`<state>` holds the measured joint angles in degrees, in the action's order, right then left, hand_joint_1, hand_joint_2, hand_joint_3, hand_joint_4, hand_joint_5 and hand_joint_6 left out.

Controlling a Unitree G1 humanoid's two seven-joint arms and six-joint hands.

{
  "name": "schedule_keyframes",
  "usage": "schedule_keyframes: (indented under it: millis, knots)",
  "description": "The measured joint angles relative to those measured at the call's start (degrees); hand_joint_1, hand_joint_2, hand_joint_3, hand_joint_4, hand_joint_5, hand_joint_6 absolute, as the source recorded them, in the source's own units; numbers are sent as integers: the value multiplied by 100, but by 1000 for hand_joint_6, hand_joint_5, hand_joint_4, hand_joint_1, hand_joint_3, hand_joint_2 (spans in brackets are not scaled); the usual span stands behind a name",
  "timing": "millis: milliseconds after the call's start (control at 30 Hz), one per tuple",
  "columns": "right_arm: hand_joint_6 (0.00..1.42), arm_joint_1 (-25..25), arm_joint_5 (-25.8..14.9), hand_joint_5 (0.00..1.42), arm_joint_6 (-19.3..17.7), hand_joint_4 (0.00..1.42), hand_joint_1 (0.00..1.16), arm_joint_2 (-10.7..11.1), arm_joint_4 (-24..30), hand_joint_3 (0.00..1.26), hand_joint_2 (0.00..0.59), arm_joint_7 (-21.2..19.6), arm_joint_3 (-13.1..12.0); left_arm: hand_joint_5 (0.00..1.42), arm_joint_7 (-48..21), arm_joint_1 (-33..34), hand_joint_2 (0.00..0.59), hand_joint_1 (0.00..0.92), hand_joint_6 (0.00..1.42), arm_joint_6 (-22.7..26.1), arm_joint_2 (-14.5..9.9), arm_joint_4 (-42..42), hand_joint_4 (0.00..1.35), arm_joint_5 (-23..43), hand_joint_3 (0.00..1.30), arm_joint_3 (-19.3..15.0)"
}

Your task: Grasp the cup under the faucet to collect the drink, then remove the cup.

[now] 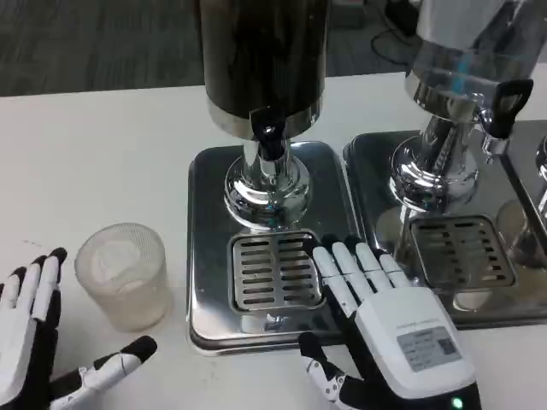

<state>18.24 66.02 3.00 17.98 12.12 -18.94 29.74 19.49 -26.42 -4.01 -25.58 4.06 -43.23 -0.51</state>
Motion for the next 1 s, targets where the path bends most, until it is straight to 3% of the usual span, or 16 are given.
schedule_keyframes:
  millis: [267, 533, 733, 1000]
  knots:
    - [49, 15, 53, 0, 113, 0, 429, -60, 51, 0, 462, 43, 16, 0, 90, 343, 0, 0, 0, -517, -88, -310, 0, 522, 0, -359]
    - [59, 142, 177, 0, 236, 0, 432, -191, 84, 0, 463, 39, 62, 0, 294, 754, 0, 0, 0, -1877, -163, -1445, 0, 1191, 0, -548]
    - [75, 206, 258, 0, 350, 0, 434, -262, 83, 0, 464, 13, 109, 0, 530, 1123, 0, 0, 0, -2690, -212, -2657, 0, 1348, 0, -525]
    - [79, 218, 332, 0, 410, 0, 435, -296, 83, 0, 464, 0, 200, 0, 750, 1531, 0, 2, 0, -2978, -206, -3575, 0, 1300, 0, -235]
